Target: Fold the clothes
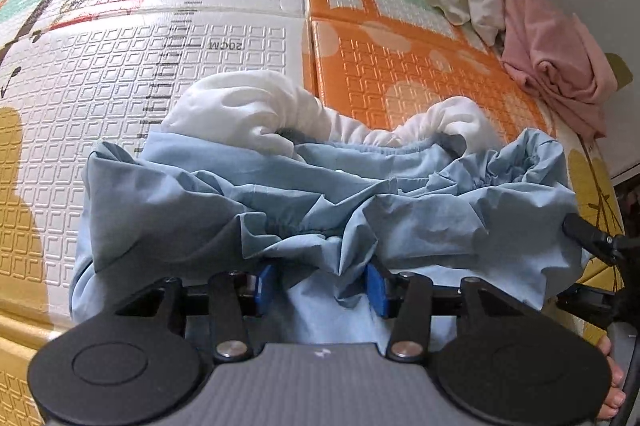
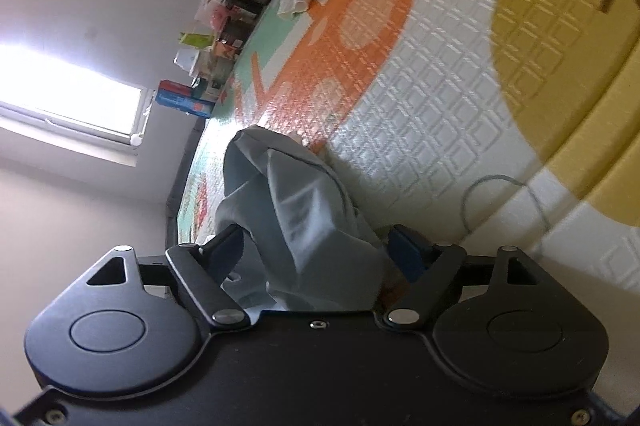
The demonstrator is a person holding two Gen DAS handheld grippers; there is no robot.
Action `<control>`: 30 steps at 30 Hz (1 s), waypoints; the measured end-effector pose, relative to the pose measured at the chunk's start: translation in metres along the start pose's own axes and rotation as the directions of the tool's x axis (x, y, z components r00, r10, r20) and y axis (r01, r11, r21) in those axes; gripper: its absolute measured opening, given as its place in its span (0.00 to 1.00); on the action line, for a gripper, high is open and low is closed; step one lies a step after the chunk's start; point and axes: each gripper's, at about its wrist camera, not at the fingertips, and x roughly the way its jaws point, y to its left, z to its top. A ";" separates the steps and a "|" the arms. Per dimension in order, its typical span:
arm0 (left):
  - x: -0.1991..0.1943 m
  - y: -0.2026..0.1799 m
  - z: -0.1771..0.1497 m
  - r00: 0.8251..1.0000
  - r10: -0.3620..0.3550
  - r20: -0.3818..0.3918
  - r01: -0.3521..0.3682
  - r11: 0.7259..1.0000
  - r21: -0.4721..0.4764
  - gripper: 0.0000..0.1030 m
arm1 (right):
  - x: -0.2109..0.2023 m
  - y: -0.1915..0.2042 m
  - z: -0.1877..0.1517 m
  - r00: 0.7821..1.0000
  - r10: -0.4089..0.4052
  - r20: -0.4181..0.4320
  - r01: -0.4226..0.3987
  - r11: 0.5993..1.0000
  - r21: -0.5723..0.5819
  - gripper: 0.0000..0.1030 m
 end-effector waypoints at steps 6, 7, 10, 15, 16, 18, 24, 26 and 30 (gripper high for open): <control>0.004 0.001 0.005 1.000 -0.002 -0.031 0.002 1.000 0.006 0.49 | 0.011 0.006 -0.002 0.999 0.029 0.028 -0.028 1.000 -0.007 0.86; 0.004 0.001 0.005 0.999 0.001 -0.034 0.000 1.000 0.009 0.49 | 0.013 0.007 -0.003 0.999 0.043 0.029 -0.042 0.999 -0.011 0.84; 0.005 0.001 0.006 0.999 0.004 -0.039 -0.004 1.000 0.011 0.49 | 0.016 0.011 -0.004 0.997 0.060 0.046 -0.059 0.998 -0.018 0.61; 0.006 0.001 0.007 0.999 0.005 -0.045 -0.004 1.000 0.014 0.49 | 0.010 0.024 -0.003 0.993 0.089 0.083 -0.084 0.994 -0.067 0.25; 0.007 0.001 0.007 0.999 0.006 -0.046 -0.005 1.000 0.015 0.49 | 0.009 0.030 -0.004 0.992 0.097 0.084 -0.090 0.992 -0.090 0.21; 0.007 0.001 0.007 0.999 0.006 -0.045 -0.005 1.000 0.016 0.49 | 0.005 0.042 -0.005 0.989 0.121 0.085 -0.109 0.985 -0.132 0.17; 0.008 0.003 0.006 0.999 -0.002 -0.036 0.003 1.000 0.024 0.49 | 0.009 0.089 -0.015 0.978 0.205 0.032 -0.191 0.950 -0.245 0.16; 0.008 0.003 0.005 1.000 -0.005 -0.030 0.006 1.000 0.026 0.49 | 0.013 0.105 -0.021 0.976 0.218 0.004 -0.207 0.934 -0.292 0.16; 0.009 0.002 0.005 1.000 -0.001 -0.023 0.002 0.999 0.044 0.49 | 0.022 0.135 -0.034 0.971 0.233 -0.057 -0.237 0.895 -0.379 0.16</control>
